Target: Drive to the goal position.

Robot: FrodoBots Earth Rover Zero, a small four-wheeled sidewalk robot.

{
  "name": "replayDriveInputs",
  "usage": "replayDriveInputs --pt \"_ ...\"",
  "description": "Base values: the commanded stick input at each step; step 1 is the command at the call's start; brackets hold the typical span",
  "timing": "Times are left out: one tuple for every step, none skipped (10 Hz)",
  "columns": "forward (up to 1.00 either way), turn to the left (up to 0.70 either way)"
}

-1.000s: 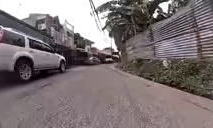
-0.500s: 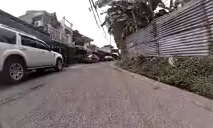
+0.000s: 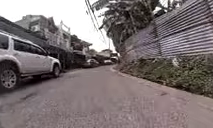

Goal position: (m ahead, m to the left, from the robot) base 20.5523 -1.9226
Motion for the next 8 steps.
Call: replayDriveInputs --pt "0.70 0.01" --pt "0.70 0.01" --pt "0.70 0.01" --pt "0.70 0.01" --pt "0.70 0.01" --pt "0.70 0.01" --pt "0.70 0.01" --pt "0.70 0.01"
